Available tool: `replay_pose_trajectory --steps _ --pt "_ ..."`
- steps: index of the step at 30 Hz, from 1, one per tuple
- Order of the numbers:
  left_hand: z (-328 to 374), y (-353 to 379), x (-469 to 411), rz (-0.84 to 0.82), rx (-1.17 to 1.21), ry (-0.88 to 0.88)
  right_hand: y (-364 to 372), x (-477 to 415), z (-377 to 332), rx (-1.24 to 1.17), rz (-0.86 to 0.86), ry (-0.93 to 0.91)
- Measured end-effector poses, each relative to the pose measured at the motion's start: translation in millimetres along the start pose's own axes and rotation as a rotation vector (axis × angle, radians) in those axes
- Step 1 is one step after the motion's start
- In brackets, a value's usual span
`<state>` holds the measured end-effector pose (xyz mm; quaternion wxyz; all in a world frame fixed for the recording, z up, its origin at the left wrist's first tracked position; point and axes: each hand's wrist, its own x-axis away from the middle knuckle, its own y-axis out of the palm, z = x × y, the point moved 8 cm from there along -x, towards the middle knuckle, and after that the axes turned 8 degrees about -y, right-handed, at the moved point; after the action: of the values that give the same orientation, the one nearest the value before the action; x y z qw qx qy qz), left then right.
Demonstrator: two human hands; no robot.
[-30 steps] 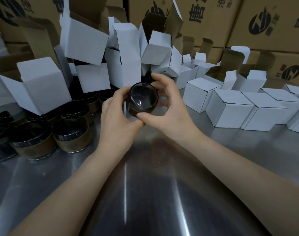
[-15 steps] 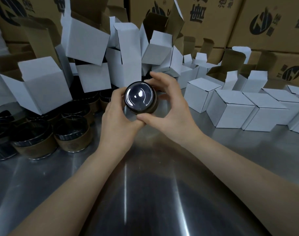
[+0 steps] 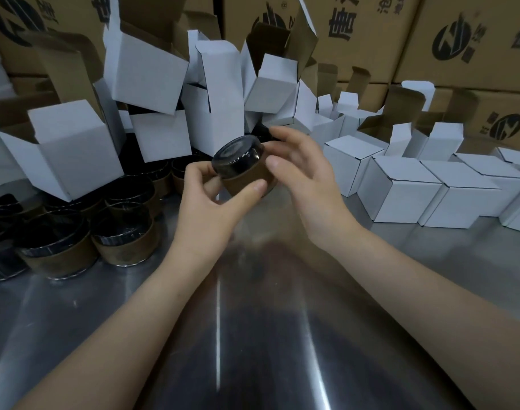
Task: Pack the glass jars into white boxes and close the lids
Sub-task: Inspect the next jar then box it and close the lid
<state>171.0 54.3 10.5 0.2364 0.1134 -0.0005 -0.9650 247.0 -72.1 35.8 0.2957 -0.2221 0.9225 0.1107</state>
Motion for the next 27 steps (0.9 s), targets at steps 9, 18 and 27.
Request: replay_pose_trajectory --steps 9,18,27 --pt "-8.4 1.1 -6.6 -0.065 0.103 -0.127 7.4 6.4 25.2 -0.219 -0.093 0.378" --pt "0.8 -15.5 -7.0 0.120 0.098 -0.045 1.4 6.6 21.8 -0.317 0.050 0.340" --pt "2.2 -15.1 -5.7 0.134 0.043 0.021 -4.5 8.8 11.7 0.115 0.075 0.171"
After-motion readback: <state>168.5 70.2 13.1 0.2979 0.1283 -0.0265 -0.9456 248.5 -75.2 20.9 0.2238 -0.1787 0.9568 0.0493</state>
